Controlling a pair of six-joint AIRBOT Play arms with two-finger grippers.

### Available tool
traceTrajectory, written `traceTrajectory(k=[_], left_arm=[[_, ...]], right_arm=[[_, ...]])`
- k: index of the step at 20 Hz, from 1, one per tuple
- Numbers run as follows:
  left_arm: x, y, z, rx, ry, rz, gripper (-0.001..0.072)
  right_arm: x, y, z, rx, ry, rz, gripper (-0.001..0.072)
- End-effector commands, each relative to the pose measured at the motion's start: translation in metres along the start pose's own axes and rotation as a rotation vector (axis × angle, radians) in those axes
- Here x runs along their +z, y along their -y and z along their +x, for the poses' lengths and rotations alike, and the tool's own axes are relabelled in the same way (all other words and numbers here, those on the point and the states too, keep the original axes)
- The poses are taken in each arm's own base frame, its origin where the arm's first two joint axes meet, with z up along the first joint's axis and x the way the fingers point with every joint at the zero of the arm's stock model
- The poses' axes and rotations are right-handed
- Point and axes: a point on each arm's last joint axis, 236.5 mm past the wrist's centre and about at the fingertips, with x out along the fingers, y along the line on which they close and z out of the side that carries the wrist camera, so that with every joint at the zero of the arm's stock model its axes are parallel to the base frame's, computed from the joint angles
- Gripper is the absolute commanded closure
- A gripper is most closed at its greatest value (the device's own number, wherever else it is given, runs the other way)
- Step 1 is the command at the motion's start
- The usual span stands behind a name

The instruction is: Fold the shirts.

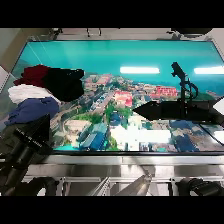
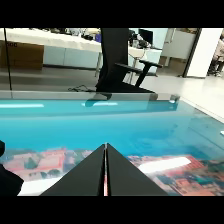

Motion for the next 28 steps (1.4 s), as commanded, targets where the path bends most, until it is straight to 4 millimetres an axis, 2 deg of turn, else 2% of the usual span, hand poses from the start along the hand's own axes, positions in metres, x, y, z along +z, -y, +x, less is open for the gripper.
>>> traceTrajectory(k=[1,9,12,13,15,16,17,18,19,20,21,23,25,28], left_arm=[[0.001,0.0,0.0,-0.001,0.002,0.001,0.0701],[0.003,-0.003,0.0,0.012,0.011,0.0,0.0703],[0.013,-0.019,0.0,0.081,0.05,-0.026,0.0709],[0.017,-0.026,0.004,0.111,0.046,-0.012,0.0691],[0.029,-0.041,0.022,0.166,-0.012,0.056,0.0683],[0.031,-0.053,0.039,0.194,-0.071,0.088,0.0683],[0.028,-0.068,0.057,0.217,-0.15,0.127,0.0682],[0.02,-0.089,0.075,0.234,-0.251,0.154,0.0605],[0.01,-0.112,0.092,0.244,-0.347,0.13,0.0329],[0.001,-0.134,0.104,0.246,-0.421,0.047,0.0089],[-0.007,-0.161,0.112,0.257,-0.49,-0.069,0.0004],[-0.025,-0.209,0.118,0.255,-0.603,-0.223,0.0004],[-0.054,-0.247,0.123,0.234,-0.691,-0.319,0.0004],[-0.111,-0.282,0.14,0.216,-0.784,-0.408,0.0004]], right_arm=[[0.0,0.0,0.0,0.0,0.0,0.001,0.0688],[0.007,-0.014,0.0,0.06,0.029,0.041,0.0689],[0.012,-0.014,0.0,0.06,0.052,0.05,0.0687],[0.014,-0.012,0.0,0.055,0.059,0.049,0.0686],[0.026,-0.005,-0.001,0.024,0.108,0.052,0.0672],[0.035,0.002,-0.003,0.001,0.147,0.057,0.0524],[0.046,0.012,-0.008,-0.03,0.194,0.063,0.0305],[0.057,0.022,-0.014,-0.061,0.24,0.072,0.0193],[0.064,0.032,-0.021,-0.086,0.268,0.082,0.0193],[0.068,0.042,-0.027,-0.105,0.285,0.094,0.0193],[0.07,0.052,-0.033,-0.129,0.293,0.098,0.0193],[0.071,0.076,-0.045,-0.21,0.297,0.082,0.0193],[0.069,0.095,-0.052,-0.266,0.288,0.076,0.0192],[0.065,0.114,-0.051,-0.304,0.269,0.091,0.0192]])
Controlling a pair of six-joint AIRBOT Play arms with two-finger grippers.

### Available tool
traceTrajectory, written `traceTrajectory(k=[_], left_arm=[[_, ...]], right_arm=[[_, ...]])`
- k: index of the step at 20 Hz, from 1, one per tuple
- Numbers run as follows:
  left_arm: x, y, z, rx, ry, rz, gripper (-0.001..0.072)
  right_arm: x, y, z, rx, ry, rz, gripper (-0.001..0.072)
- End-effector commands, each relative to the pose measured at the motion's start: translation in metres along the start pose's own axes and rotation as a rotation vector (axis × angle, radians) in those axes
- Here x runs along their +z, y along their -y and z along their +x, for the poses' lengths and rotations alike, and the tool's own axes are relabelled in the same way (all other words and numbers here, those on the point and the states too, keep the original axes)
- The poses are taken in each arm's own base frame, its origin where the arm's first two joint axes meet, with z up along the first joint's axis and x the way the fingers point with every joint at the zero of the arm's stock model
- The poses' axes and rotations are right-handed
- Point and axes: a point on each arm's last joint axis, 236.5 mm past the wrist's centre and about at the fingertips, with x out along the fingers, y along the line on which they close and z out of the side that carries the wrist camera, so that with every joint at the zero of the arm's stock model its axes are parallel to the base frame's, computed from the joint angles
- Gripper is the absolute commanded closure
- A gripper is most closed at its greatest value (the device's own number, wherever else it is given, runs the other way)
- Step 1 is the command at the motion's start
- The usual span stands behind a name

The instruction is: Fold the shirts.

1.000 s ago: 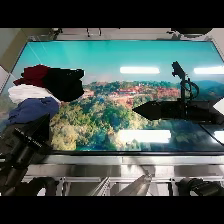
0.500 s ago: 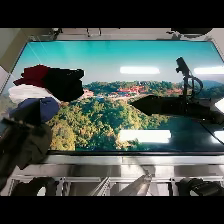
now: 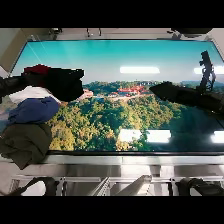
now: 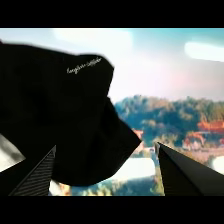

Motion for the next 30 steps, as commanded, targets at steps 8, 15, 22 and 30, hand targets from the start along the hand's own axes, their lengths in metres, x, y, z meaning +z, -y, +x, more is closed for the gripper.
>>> traceTrajectory(k=[8,15,22,30], left_arm=[[-0.081,-0.096,0.11,0.091,-0.457,-0.075,0.0005],[-0.065,-0.077,0.139,0.142,-0.435,0.122,0.015],[-0.07,-0.03,0.166,0.082,-0.448,0.192,0.0684],[0.1,0.3,0.012,-0.68,-0.051,0.254,0.0684]], right_arm=[[-0.014,0.044,0.018,-0.078,-0.068,0.042,0.0193],[-0.014,0.045,0.018,-0.079,-0.069,0.044,0.0194],[-0.014,0.045,0.018,-0.079,-0.069,0.044,0.0523],[-0.01,0.043,0.015,-0.077,-0.058,-0.012,0.0688]])
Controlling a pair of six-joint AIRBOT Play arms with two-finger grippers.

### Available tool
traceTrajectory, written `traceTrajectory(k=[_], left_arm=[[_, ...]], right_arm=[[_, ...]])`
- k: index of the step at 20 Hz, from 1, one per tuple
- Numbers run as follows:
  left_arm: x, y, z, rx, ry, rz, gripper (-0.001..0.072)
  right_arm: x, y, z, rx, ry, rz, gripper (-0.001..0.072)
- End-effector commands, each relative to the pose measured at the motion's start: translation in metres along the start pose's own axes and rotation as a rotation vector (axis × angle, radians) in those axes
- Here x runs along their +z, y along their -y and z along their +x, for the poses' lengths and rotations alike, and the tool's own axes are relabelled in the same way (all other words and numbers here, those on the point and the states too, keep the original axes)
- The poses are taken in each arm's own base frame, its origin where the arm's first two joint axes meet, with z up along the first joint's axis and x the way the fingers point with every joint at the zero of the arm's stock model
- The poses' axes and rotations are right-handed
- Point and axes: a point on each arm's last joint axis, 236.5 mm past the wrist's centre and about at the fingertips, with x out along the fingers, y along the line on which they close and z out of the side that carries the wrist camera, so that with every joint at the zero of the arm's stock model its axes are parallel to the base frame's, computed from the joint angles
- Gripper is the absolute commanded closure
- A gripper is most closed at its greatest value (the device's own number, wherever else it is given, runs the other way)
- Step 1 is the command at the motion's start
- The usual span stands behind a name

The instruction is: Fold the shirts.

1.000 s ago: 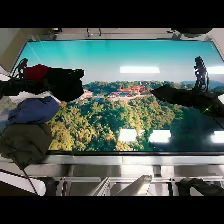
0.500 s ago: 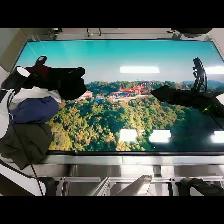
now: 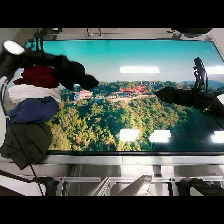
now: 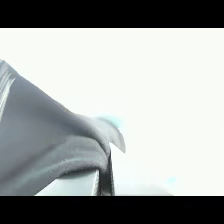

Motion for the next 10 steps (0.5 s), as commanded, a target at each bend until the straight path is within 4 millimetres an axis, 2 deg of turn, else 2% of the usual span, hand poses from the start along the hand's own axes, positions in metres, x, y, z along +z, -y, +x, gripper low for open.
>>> traceTrajectory(k=[1,3,5,7,10], left_arm=[[0.077,0.172,-0.062,-0.313,0.209,0.183,0.0684],[0.089,0.225,-0.083,-0.365,0.252,0.25,0.0684],[0.08,0.254,-0.084,-0.414,0.225,0.231,0.0684],[0.055,0.259,-0.066,-0.444,0.148,0.192,0.0684],[0.011,0.24,-0.021,-0.456,0.015,0.09,0.0684]], right_arm=[[0.003,-0.004,-0.004,0.003,0.014,-0.041,0.0688],[0.008,-0.012,-0.012,0.01,0.037,-0.061,0.0687],[0.013,-0.022,-0.025,0.009,0.068,-0.103,0.0687],[0.016,-0.028,-0.041,-0.017,0.094,-0.177,0.0687],[0.01,-0.031,-0.062,-0.073,0.086,-0.255,0.0687]])
